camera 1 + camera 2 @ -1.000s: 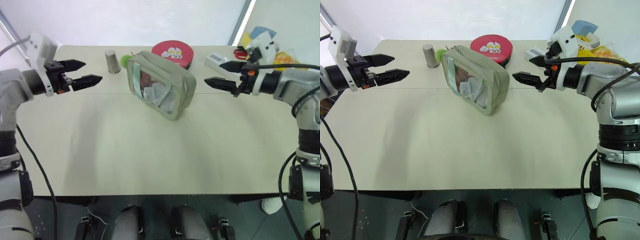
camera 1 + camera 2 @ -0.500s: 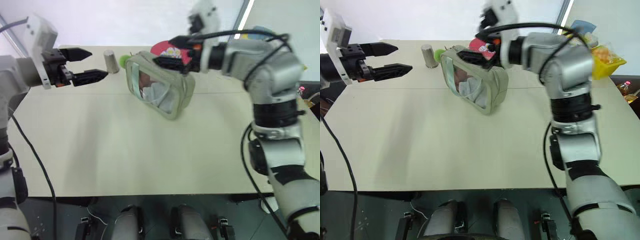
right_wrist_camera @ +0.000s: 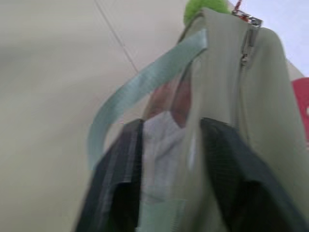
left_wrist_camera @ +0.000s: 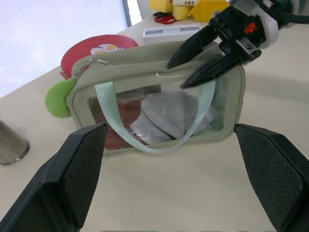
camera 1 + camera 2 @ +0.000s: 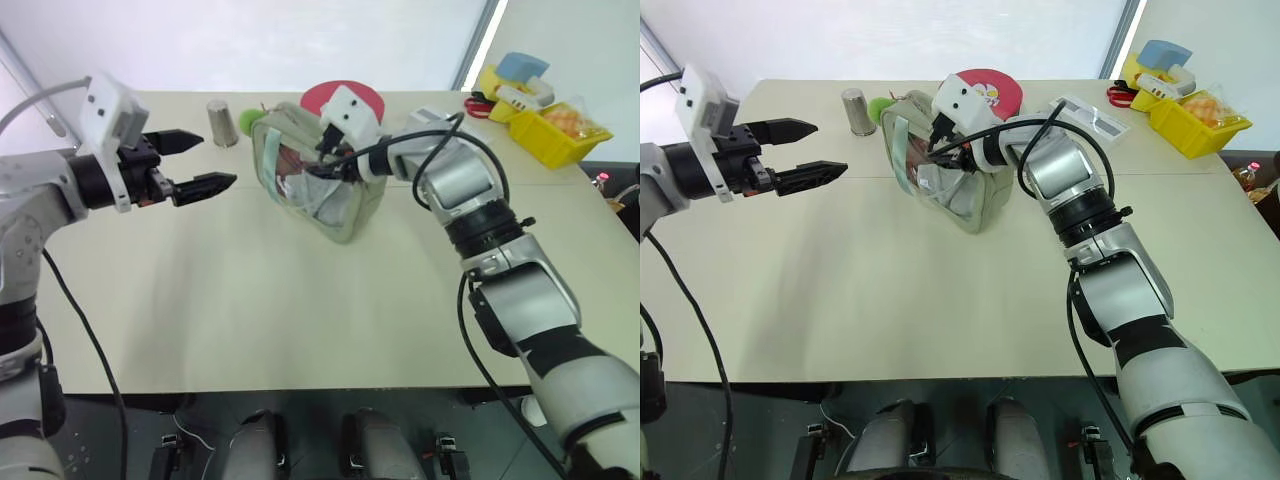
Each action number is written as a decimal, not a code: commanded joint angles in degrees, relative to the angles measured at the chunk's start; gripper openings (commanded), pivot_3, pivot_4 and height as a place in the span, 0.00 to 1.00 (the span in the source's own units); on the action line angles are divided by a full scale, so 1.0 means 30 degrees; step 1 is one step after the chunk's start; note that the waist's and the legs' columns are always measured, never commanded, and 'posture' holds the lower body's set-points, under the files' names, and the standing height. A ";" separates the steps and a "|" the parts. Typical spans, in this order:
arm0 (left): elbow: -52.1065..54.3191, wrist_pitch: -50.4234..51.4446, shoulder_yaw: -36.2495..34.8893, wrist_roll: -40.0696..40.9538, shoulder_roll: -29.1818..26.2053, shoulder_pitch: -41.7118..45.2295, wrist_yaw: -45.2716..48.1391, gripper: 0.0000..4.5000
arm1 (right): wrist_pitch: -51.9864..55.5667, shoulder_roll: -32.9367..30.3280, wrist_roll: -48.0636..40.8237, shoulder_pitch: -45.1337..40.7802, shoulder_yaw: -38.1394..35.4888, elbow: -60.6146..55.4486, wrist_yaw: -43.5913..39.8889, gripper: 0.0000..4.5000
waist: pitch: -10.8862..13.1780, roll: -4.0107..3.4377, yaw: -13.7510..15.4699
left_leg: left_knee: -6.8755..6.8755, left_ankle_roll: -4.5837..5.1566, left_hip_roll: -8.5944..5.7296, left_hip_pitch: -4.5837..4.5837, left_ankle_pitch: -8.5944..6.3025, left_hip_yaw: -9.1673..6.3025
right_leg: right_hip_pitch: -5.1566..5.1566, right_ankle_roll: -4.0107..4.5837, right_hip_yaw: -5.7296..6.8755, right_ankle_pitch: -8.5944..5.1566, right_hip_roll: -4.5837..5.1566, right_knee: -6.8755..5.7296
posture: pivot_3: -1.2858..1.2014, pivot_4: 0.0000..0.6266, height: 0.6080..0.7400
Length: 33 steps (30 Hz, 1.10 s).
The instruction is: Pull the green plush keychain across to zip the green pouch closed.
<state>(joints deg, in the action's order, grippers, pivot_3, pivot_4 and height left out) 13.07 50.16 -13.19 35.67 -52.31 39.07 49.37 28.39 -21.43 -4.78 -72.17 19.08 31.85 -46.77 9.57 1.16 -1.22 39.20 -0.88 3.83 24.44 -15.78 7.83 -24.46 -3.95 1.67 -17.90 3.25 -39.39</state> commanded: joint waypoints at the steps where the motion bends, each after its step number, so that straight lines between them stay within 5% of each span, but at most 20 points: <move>1: 0.0482 -0.0131 -0.0771 0.0319 -0.0189 0.0243 -0.0327 1.00 | 0.0032 0.0264 -0.0108 -0.0881 -0.0956 -0.0098 -0.0303 0.13 | 0.0000 0.0000 0.0010 | 0.0000 0.0000 0.0000 0.0000 0.0000 0.0000 | 0.0000 0.0000 0.0000 0.0000 0.0000 0.0001 | 0.52 0.24 1.00; 4: 0.0097 -0.0344 -0.0709 0.0257 -0.0280 0.0443 -0.0344 1.00 | 0.0737 0.0350 -0.0857 -0.1480 -0.2228 -0.0579 -0.0391 0.19 | 0.0000 -0.0001 0.0012 | 0.0000 0.0000 -0.0003 0.0004 0.0000 0.0001 | 0.0000 0.0000 0.0000 0.0000 0.0003 0.0004 | 0.52 0.24 1.00; 10: -0.0046 -0.0606 -0.0467 0.0214 -0.0220 0.0543 -0.0409 1.00 | 0.1518 0.0407 -0.0594 -0.1658 -0.2890 -0.1193 0.0406 0.80 | 0.0000 -0.0001 0.0012 | -0.0001 0.0000 -0.0002 0.0003 0.0000 0.0002 | 0.0000 0.0000 0.0001 0.0000 0.0003 0.0004 | 0.52 0.24 1.00; 20: -0.0131 -0.0835 0.0064 0.0234 -0.0006 0.0646 -0.0338 1.00 | 0.0404 0.0836 0.1139 0.0359 -0.0943 -0.0275 0.0012 0.80 | 0.0000 -0.0001 -0.0045 | -0.0004 -0.0001 -0.0003 0.0003 0.0000 0.0006 | -0.0002 0.0001 0.0001 0.0000 -0.0001 0.0004 | 0.52 0.24 1.00; 23: -0.0082 -0.0691 -0.0045 0.0389 -0.0023 0.0667 -0.0396 1.00 | 0.0182 0.0914 0.1075 0.0166 -0.1270 -0.0266 -0.0279 0.60 | -0.0002 0.0002 -0.0082 | -0.0002 -0.0001 -0.0002 -0.0011 0.0001 0.0008 | 0.0006 0.0001 0.0000 0.0000 -0.0002 0.0000 | 0.52 0.24 1.00; 28: -0.0166 -0.0723 -0.0227 0.0411 0.0049 0.0360 -0.0711 1.00 | -0.0757 0.0332 0.1279 0.0130 -0.1273 -0.0520 -0.1583 0.01 | -0.0002 0.0001 -0.0191 | -0.0003 -0.0002 -0.0001 -0.0010 0.0001 0.0006 | 0.0006 0.0001 0.0001 0.0000 -0.0001 -0.0003 | 0.52 0.24 1.00; 33: -0.0521 -0.0930 -0.0280 0.0302 -0.0294 0.0387 -0.0649 1.00 | -0.5135 -0.1092 0.2196 0.0408 -0.0653 -0.0503 -0.3546 0.00 | 0.0000 0.0004 -0.0251 | -0.0005 -0.0002 -0.0006 0.0001 0.0000 -0.0003 | 0.0006 0.0000 0.0004 0.0000 0.0004 0.0003 | 0.52 0.24 1.00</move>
<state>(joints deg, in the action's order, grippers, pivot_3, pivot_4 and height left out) 11.23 48.43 -12.21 36.70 -52.14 38.85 47.42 19.18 -23.03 0.92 -70.38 17.43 31.41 -55.41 9.57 1.17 -1.97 39.18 -0.88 3.81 24.45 -15.78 7.82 -24.44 -3.95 1.68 -17.90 3.26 -39.37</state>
